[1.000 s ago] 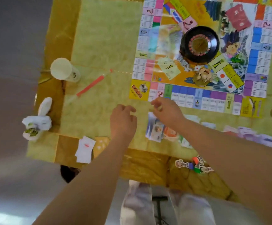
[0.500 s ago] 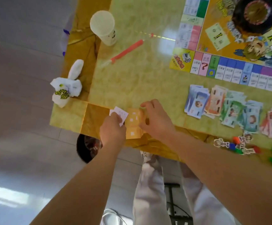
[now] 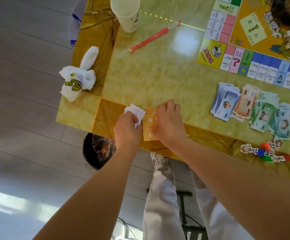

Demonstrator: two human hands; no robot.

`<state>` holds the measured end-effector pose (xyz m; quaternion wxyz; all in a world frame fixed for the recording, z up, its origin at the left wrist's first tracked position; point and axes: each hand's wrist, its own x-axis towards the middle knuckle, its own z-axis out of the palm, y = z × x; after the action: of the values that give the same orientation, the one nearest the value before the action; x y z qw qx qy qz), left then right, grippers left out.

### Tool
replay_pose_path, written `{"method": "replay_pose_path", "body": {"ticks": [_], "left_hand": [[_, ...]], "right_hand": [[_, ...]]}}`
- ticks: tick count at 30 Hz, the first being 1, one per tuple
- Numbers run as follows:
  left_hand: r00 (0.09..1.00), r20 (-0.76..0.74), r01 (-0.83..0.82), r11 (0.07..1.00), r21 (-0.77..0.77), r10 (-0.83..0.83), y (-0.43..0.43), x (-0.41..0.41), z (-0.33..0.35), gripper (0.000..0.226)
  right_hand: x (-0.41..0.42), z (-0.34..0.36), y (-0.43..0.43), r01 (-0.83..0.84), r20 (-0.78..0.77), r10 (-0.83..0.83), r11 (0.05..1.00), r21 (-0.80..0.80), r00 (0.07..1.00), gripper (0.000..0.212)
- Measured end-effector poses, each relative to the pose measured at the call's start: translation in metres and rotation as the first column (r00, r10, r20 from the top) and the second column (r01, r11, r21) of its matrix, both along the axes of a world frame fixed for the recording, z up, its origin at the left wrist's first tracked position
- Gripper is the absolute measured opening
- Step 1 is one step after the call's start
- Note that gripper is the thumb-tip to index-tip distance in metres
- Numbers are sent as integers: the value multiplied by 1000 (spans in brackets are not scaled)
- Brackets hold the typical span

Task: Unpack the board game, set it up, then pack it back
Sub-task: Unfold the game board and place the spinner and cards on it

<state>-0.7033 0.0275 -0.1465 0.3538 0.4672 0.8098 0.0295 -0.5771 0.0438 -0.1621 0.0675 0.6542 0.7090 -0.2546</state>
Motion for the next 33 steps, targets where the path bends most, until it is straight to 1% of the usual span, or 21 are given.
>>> {"method": "replay_pose_path", "body": {"ticks": [5, 7, 9, 11, 14, 17, 19, 21, 23, 24, 25, 26, 28, 29, 30, 33], "left_hand": [[1000, 3, -11, 1000, 3, 11, 0, 1, 1, 16], [1000, 0, -6, 1000, 2, 6, 0, 1, 1, 16], [1000, -1, -1, 1000, -3, 1, 1, 1, 1, 17], [1000, -1, 0, 1000, -2, 0, 1, 0, -1, 16], [1000, -7, 16, 1000, 7, -16, 1, 1, -2, 14], [999, -25, 30, 1000, 6, -30, 1, 1, -3, 13], [999, -34, 42, 999, -18, -42, 2, 0, -1, 12], [992, -86, 90, 994, -61, -95, 7, 2, 3, 10], [982, -135, 124, 990, -70, -133, 14, 9, 10, 18], [986, -116, 116, 992, -51, -122, 18, 14, 15, 20], [993, -55, 102, 995, -18, -103, 23, 22, 22, 19], [995, 47, 89, 996, 10, -90, 28, 33, 28, 18], [960, 268, 81, 996, 26, -85, 41, 59, 40, 25], [938, 336, 86, 996, 14, -86, 48, 71, 43, 28], [925, 369, 98, 995, 3, -93, 54, 84, 45, 29], [914, 393, 116, 993, -1, -106, 76, 132, 47, 27]], "right_hand": [[-3, 5, 0, -13, -73, 12, 1000, -14, 997, 67], [-4, 6, 1, -16, -70, 14, 999, -29, 997, 68], [-2, 6, 3, -14, -20, 13, 999, -52, 1000, 63], [-1, 6, 4, -36, 8, 36, 997, -72, 999, 53], [1, 7, 3, -24, -58, 19, 996, -87, 998, 37], [10, 10, 5, 18, -188, -52, 984, -175, 981, 33], [23, 14, 10, 77, -241, -151, 954, -289, 959, 40], [39, 17, 17, 143, -270, -255, 916, -374, 928, 51], [55, 21, 23, 205, -297, -356, 876, -437, 886, 61], [61, 23, 25, 230, -312, -399, 858, -460, 862, 64], [67, 26, 28, 248, -332, -434, 844, -476, 838, 66], [74, 30, 31, 258, -357, -460, 834, -488, 813, 67], [86, 40, 37, 258, -414, -489, 828, -498, 768, 66], [91, 43, 41, 251, -444, -489, 833, -494, 750, 65], [97, 47, 45, 246, -470, -488, 839, -486, 736, 63], [136, 56, 57, 259, -507, -484, 854, -452, 713, 63]]}}
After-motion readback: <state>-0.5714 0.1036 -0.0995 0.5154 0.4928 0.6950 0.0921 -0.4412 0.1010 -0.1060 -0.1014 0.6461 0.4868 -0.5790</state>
